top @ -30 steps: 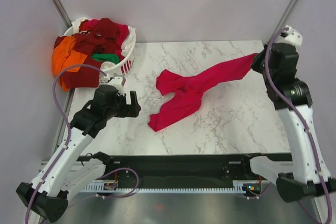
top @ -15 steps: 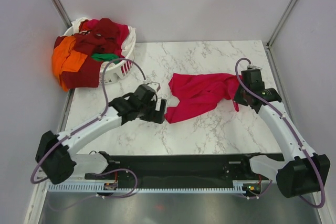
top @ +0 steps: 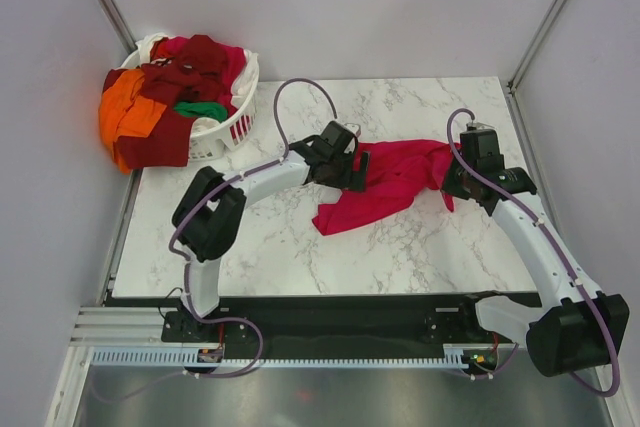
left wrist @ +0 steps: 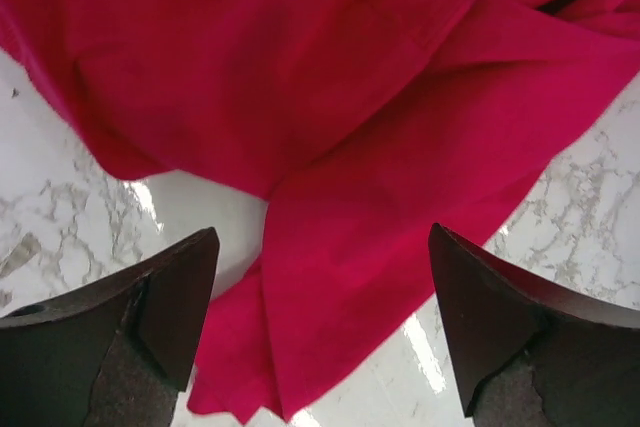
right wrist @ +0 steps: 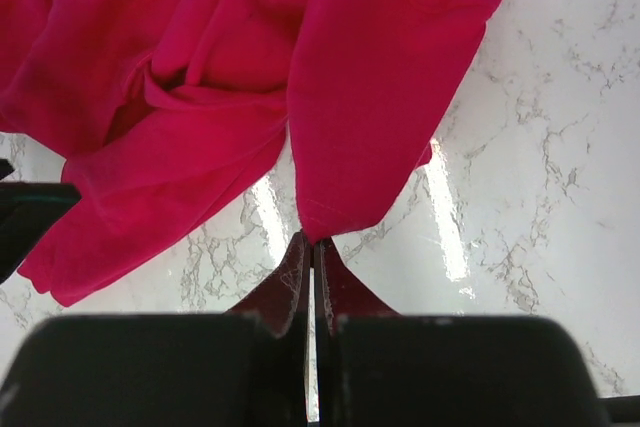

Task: Fold and stack the t-shirts
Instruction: Flatten the tshirt out

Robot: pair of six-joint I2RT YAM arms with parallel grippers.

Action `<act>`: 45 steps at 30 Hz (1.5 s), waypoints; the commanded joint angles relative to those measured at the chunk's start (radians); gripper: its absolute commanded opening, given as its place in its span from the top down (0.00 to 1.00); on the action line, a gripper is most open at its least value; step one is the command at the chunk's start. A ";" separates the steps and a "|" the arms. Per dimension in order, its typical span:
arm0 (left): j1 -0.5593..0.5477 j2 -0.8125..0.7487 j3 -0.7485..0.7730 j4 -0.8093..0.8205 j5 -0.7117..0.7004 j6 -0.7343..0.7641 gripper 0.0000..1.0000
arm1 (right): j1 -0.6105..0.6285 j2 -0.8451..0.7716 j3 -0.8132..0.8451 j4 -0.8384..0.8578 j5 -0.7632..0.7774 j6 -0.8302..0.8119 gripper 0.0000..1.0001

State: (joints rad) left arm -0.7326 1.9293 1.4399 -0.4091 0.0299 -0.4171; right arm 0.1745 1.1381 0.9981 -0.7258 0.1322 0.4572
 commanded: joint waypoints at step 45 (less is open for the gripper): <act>0.002 -0.754 0.479 -0.425 -0.180 0.225 0.98 | -0.007 0.005 0.836 -0.245 0.105 -0.020 1.00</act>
State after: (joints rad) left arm -0.7307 1.2835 1.7924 -0.7727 -0.1425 -0.2909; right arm 0.1719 1.1736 1.6558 -0.8841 0.1375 0.4450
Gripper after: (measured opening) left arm 0.034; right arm 0.011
